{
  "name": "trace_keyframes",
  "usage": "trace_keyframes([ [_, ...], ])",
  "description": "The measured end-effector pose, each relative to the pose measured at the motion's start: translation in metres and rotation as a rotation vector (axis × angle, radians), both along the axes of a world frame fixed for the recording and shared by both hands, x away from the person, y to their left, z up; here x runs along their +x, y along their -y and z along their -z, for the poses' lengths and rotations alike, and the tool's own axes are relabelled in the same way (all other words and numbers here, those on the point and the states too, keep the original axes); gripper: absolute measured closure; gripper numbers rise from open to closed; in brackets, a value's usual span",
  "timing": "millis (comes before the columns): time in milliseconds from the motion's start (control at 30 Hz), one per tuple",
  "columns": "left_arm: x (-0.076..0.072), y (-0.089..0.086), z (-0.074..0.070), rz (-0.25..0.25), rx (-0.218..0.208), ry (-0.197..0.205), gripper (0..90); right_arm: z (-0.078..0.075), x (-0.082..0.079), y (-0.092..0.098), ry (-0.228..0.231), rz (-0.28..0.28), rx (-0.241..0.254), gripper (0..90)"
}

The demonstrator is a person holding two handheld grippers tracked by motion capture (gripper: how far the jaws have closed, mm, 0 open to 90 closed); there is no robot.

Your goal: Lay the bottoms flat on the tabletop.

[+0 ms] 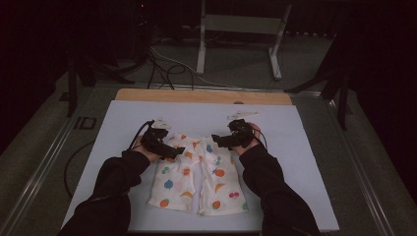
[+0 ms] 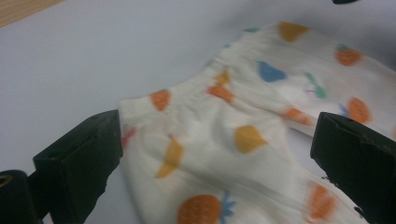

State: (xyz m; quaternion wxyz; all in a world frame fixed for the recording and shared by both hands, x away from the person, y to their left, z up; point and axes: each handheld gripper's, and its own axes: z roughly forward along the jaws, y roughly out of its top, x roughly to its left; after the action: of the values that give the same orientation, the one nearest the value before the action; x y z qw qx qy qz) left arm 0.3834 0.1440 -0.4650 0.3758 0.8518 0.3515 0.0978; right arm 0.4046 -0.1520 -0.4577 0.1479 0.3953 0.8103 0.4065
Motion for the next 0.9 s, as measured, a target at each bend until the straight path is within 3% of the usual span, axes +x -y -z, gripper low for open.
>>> trace_keyframes([
  [33, 0.003, -0.001, 0.001, -0.010, -0.003, -0.006, 3.9, 0.000, 0.000, 0.000, 0.000, 0.000, 0.000, 14.7],
  [100, 0.009, -0.004, 0.004, -0.039, -0.013, -0.021, 9.6, 0.006, 0.007, -0.002, -0.025, 0.038, -0.017, 23.2],
  [167, 0.019, -0.009, 0.007, -0.095, -0.014, -0.035, 14.3, 0.010, 0.012, -0.002, -0.035, 0.057, -0.032, 29.1],
  [333, 0.032, -0.014, 0.017, -0.137, 0.006, -0.065, 18.9, 0.022, 0.024, -0.001, -0.093, 0.083, -0.030, 40.5],
  [567, 0.043, -0.015, 0.032, -0.170, 0.023, -0.103, 28.2, 0.046, 0.033, -0.006, -0.160, 0.122, -0.090, 48.8],
  [667, 0.048, -0.012, 0.043, -0.179, 0.066, -0.118, 31.8, 0.053, 0.032, -0.009, -0.182, 0.119, -0.110, 50.8],
  [800, 0.050, -0.009, 0.048, -0.181, 0.062, -0.119, 40.8, 0.056, 0.032, -0.010, -0.184, 0.120, -0.117, 55.4],
  [900, 0.050, -0.006, 0.050, -0.191, 0.061, -0.103, 51.4, 0.055, 0.032, -0.011, -0.179, 0.120, -0.141, 63.7],
])
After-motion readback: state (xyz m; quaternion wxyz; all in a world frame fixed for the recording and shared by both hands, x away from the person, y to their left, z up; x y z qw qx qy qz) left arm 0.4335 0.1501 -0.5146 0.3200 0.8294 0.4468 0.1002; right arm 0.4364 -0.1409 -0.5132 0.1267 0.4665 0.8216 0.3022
